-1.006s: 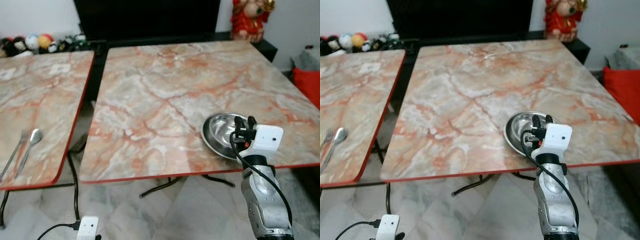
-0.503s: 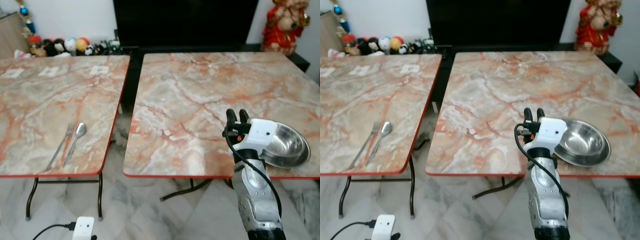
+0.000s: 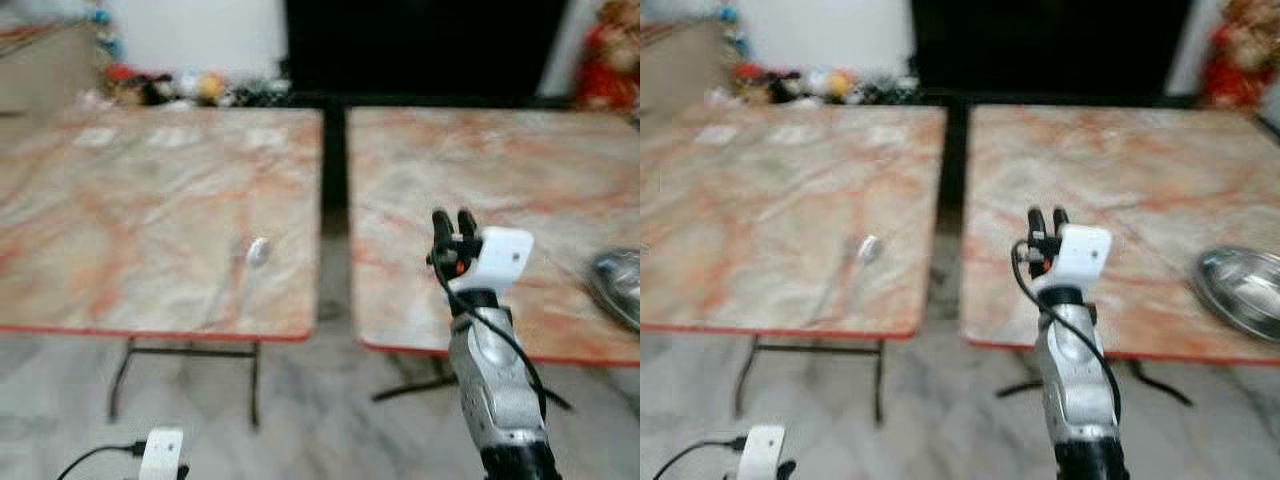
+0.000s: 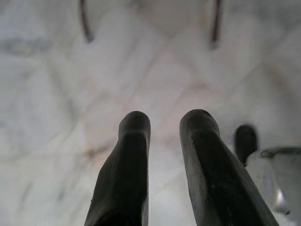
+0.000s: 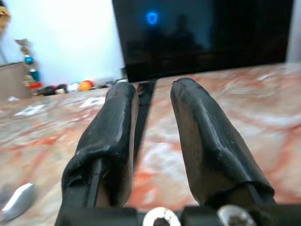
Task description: Setting the table
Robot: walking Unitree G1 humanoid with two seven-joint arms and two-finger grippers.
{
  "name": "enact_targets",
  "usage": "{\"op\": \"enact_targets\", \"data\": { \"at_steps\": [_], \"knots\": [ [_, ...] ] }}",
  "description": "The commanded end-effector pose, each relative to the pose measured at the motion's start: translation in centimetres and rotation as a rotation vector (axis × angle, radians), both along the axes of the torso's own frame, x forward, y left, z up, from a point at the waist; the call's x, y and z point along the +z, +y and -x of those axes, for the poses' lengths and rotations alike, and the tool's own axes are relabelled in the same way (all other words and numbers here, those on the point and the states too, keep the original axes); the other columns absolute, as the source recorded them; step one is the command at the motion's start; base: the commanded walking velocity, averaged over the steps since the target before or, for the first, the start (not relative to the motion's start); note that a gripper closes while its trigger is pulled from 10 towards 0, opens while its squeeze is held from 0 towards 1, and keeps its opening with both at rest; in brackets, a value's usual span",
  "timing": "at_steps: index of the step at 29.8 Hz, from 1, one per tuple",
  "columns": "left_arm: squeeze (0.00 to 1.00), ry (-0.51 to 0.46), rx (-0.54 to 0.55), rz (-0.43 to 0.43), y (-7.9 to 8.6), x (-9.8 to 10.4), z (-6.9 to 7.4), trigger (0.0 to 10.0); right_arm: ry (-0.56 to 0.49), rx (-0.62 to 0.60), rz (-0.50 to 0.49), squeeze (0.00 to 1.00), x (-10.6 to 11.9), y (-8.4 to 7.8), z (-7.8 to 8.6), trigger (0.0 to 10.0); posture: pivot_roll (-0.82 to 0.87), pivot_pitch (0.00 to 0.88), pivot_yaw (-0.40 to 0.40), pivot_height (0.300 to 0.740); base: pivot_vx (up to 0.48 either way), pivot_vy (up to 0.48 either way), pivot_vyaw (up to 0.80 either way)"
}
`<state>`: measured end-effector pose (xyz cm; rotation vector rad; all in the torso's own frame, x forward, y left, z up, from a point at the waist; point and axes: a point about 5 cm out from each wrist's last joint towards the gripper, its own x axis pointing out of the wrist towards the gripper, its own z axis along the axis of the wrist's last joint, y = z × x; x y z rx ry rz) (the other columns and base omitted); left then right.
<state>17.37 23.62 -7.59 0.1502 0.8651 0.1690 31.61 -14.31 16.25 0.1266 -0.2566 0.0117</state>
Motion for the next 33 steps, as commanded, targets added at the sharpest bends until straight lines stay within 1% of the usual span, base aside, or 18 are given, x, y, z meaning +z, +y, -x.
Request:
{"op": "enact_targets", "data": {
  "at_steps": [1,6,18,24,33],
  "knots": [
    [0.0,0.01,0.012,0.005,-0.04,-0.11,0.15,10.0,0.042,-0.028,-0.022,0.0,-0.95,-0.57,0.13,10.0,-0.07,0.042,0.025,0.74,0.0,0.48,0.0],
    [0.0,0.009,0.016,0.007,-0.06,-0.13,0.19,10.0,0.047,-0.016,-0.023,0.0,-0.89,-0.24,-0.11,10.0,-0.07,0.051,0.025,0.74,0.0,0.48,0.0],
    [0.0,0.012,0.019,0.005,0.06,-0.15,0.29,10.0,0.059,-0.022,-0.038,0.0,-0.99,-0.17,-0.35,10.0,-0.07,0.057,0.026,0.74,0.0,0.473,0.0],
    [0.0,0.016,0.0,0.007,-0.08,-0.21,0.35,10.0,0.065,-0.025,-0.044,0.0,-1.06,-0.12,-0.42,10.0,-0.06,0.058,0.026,0.74,0.0,0.0,0.0],
    [0.0,0.01,0.004,0.028,-0.27,-0.23,0.3,10.0,0.07,-0.028,-0.049,0.0,-1.15,-0.13,-0.46,10.0,-0.06,0.056,0.027,0.74,0.0,0.0,0.0]
  ]
}}
